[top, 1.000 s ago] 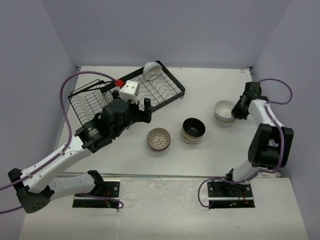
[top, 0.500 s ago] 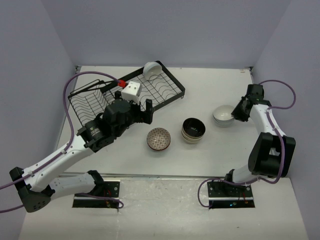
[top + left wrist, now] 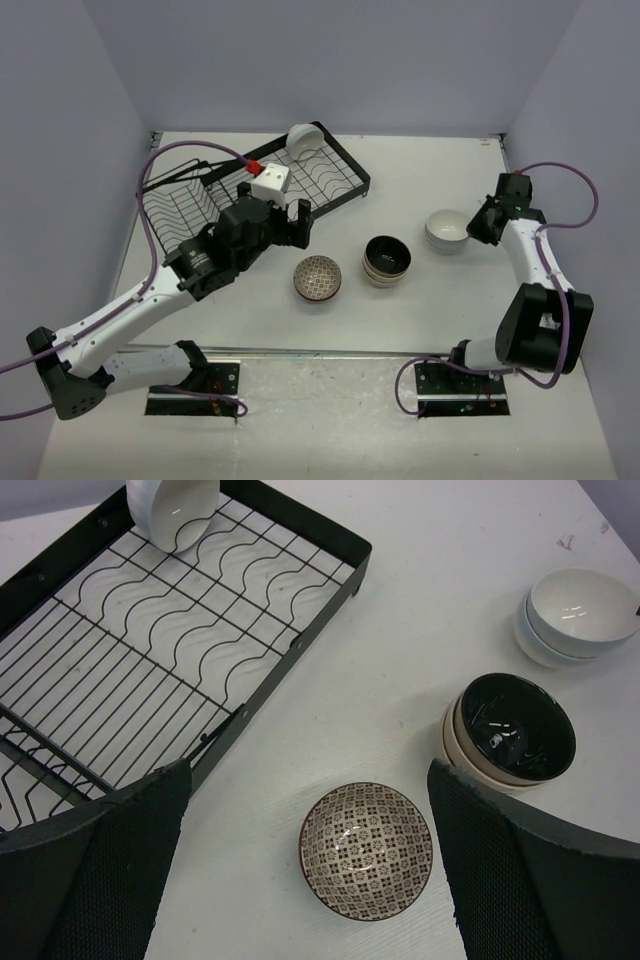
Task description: Unload the bowls from the dish rack
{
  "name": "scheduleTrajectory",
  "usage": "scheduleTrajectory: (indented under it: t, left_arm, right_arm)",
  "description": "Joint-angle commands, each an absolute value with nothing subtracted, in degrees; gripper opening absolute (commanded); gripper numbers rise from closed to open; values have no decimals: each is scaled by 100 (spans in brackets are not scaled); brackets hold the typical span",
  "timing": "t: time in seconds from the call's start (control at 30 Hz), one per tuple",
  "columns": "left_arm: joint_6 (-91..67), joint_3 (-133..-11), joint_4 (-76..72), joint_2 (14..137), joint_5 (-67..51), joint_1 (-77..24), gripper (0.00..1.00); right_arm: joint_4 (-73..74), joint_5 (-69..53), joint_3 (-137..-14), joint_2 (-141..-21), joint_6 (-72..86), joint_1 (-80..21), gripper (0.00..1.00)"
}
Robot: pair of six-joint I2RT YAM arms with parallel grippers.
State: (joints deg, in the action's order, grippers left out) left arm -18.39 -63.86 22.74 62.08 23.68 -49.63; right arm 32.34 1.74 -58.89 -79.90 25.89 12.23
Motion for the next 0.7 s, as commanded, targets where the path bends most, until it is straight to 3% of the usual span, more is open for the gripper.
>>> scheduleTrajectory:
  t: [0.0, 0.23, 0.47, 0.67]
  left_arm:
    - [-1740, -6416, 1978, 6249, 2294, -4939, 100]
    - [-1758, -6398, 1951, 6346, 2320, -4939, 100]
    - [-2214, -6416, 1793, 6565, 2680, -4896, 100]
    - [-2760, -7196, 1520, 7697, 2716, -4580, 100]
  right_arm:
    - [3033, 79, -5819, -8165, 2628, 1230, 6]
    - [3005, 26, -5783, -8209, 2637, 1230, 2]
    - [3129, -113, -5915, -7621, 2681, 1222, 22]
    - [3199, -641, -5942, -6523, 2733, 1108, 27]
